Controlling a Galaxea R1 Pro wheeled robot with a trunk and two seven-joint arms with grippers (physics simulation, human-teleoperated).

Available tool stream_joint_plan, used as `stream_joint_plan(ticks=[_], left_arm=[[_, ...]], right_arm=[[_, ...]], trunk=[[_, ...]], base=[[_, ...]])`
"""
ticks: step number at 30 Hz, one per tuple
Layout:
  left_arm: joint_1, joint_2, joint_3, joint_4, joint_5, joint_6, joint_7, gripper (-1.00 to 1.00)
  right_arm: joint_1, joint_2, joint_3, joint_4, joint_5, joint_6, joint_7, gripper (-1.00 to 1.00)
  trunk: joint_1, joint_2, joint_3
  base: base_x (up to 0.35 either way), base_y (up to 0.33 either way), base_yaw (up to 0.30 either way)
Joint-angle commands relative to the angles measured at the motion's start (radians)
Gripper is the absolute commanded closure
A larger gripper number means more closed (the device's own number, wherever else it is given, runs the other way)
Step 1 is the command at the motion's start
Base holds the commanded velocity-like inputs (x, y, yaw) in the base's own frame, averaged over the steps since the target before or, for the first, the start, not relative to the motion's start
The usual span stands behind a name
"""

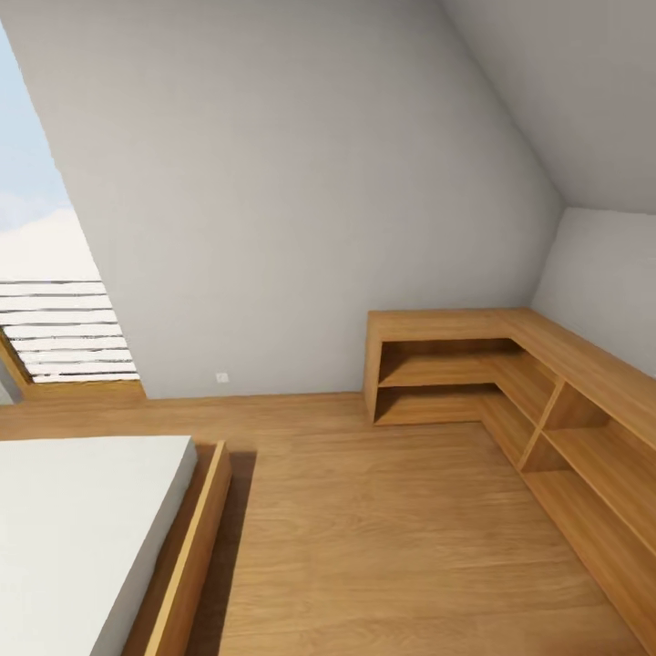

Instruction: In the bedroom, organize the workspace by keeping the computer under the desk, ensuring the monitor is on the desk, placing the keyboard on the desk next to the monitor, placing the mouse on the desk next to the keyboard, moving the folder from the swivel chair onto the desk next to the mouse, stacking the notebook on top of the folder with the pen on top of the notebook, and positioning the swivel chair next to the desk.

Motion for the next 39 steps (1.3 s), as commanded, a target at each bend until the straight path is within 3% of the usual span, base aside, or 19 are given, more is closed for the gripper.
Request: stream_joint_plan(ticks=[1,39], left_arm=[[0.000,-0.001,0.006,-0.002,0.005,0.001,-0.009,-1.00],[0.000,0.003,0.006,0.020,0.006,0.001,-0.009,-1.00]], right_arm=[[-0.001,0.001,0.009,0.002,-0.006,-0.003,-0.004,-1.00],[-0.001,0.001,0.009,0.005,-0.006,0.000,-0.001,-1.00]], trunk=[[0.001,-0.001,-0.001],[0.001,-0.001,0.000]], base=[[0.335,-0.095,-0.001],[0.321,-0.013,-0.004]])
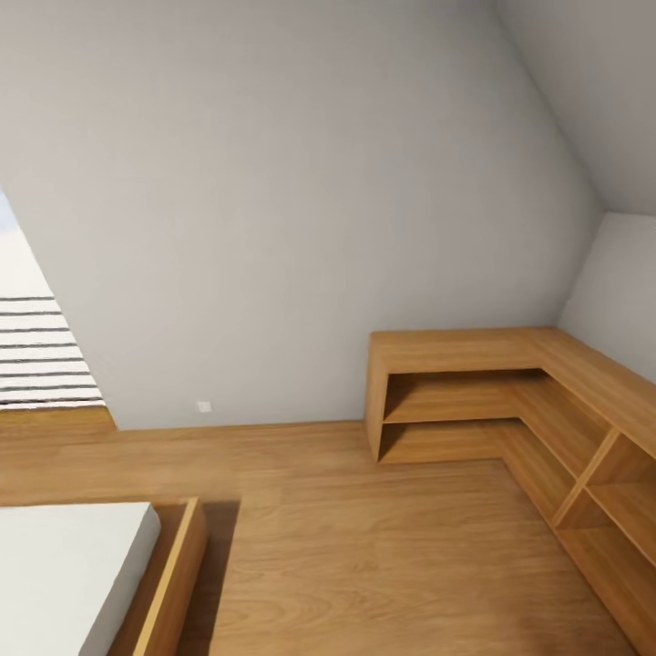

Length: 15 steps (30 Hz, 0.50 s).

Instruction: In the bedroom, organize the workspace by keeping the computer under the desk, ensuring the monitor is on the desk, placing the keyboard on the desk next to the monitor, placing the mouse on the desk next to the keyboard, moving the folder from the swivel chair onto the desk next to the mouse, stacking the notebook on top of the folder with the pen on top of the notebook, and positioning the swivel chair next to the desk.

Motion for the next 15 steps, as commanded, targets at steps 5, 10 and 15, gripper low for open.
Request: stream_joint_plan(ticks=[5,10,15], left_arm=[[0.000,0.000,0.007,-0.001,0.007,-0.001,-0.009,-1.00],[0.000,-0.002,0.008,-0.003,0.008,-0.001,-0.007,-1.00],[0.000,-0.002,0.007,-0.005,0.007,0.001,-0.005,-1.00]], right_arm=[[-0.001,0.001,0.009,0.002,-0.006,-0.003,-0.003,-1.00],[-0.001,-0.001,0.009,0.002,-0.006,-0.003,-0.003,-1.00],[-0.001,-0.001,0.009,0.002,-0.006,-0.003,-0.003,-1.00]], trunk=[[0.001,-0.001,0.003],[0.001,-0.001,0.008],[0.001,-0.001,0.013]], base=[[0.128,0.000,-0.129],[0.025,0.000,-0.171],[0.005,0.000,-0.179]])
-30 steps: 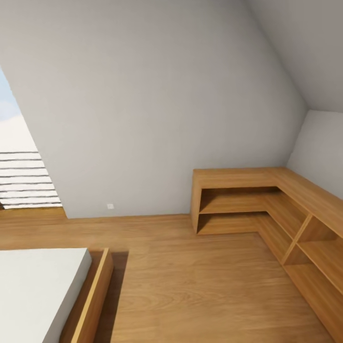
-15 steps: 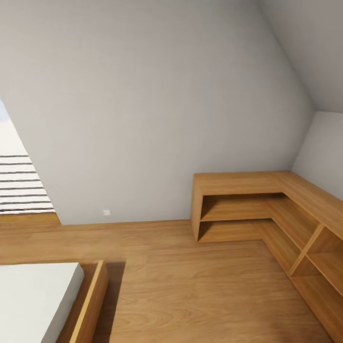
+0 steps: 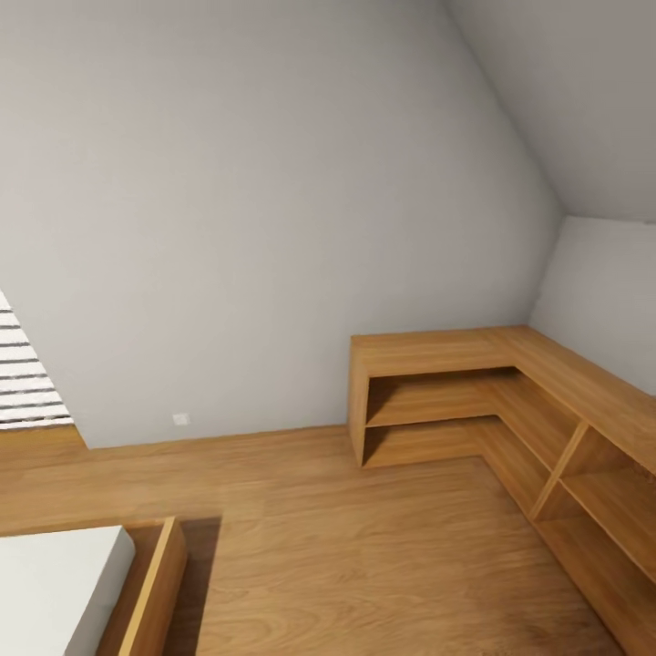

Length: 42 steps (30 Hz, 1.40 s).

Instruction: In the bedroom, organize the workspace by keeping the computer under the desk, ensuring the monitor is on the desk, placing the keyboard on the desk next to the monitor, placing the mouse on the desk next to the keyboard, moving the folder from the swivel chair onto the desk next to the mouse, stacking the notebook on top of the folder with the pen on top of the notebook, and positioning the swivel chair next to the desk.

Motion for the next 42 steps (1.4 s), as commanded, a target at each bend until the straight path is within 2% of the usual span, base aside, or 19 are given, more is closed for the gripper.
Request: stream_joint_plan(ticks=[1,42], left_arm=[[0.000,-0.001,0.005,-0.001,0.005,0.002,-0.007,-1.00],[0.000,0.019,0.013,-0.009,0.016,0.000,-0.001,-1.00]], right_arm=[[-0.001,0.001,0.009,0.002,-0.006,-0.003,-0.004,-1.00],[-0.001,0.000,0.007,0.002,-0.010,-0.003,-0.005,-1.00]], trunk=[[0.000,-0.001,0.000],[0.000,-0.001,0.041]], base=[[0.002,0.000,-0.180],[0.000,0.000,-0.194]])
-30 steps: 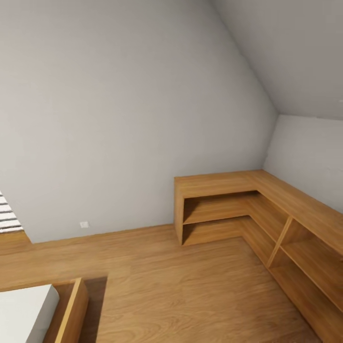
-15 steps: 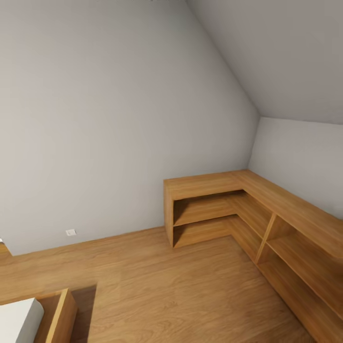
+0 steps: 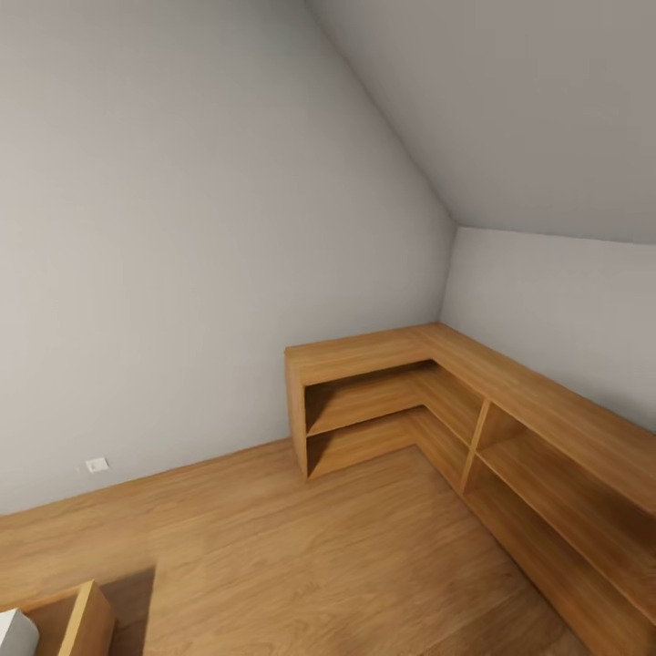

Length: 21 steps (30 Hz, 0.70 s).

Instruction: In the bedroom, organize the workspace by keeping the computer under the desk, ensuring the monitor is on the desk, placing the keyboard on the desk next to the monitor, placing the mouse on the desk next to the keyboard, moving the folder from the swivel chair onto the desk next to the mouse, stacking the notebook on top of the folder with the pen on top of the notebook, and positioning the swivel chair next to the desk.

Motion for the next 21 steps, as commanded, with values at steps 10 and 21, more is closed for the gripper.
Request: stream_joint_plan(ticks=[10,21], left_arm=[[0.000,0.004,-0.001,-0.001,0.000,-0.001,-0.016,-1.00],[0.000,0.014,0.002,0.006,0.004,0.000,-0.016,-1.00]], right_arm=[[-0.001,0.002,0.008,0.001,-0.008,-0.003,-0.004,-1.00],[-0.001,0.002,0.007,0.001,-0.008,-0.003,-0.004,-1.00]], trunk=[[0.000,-0.001,0.002],[0.000,-0.001,0.002]], base=[[0.000,0.000,-0.164],[0.000,0.000,-0.138]])
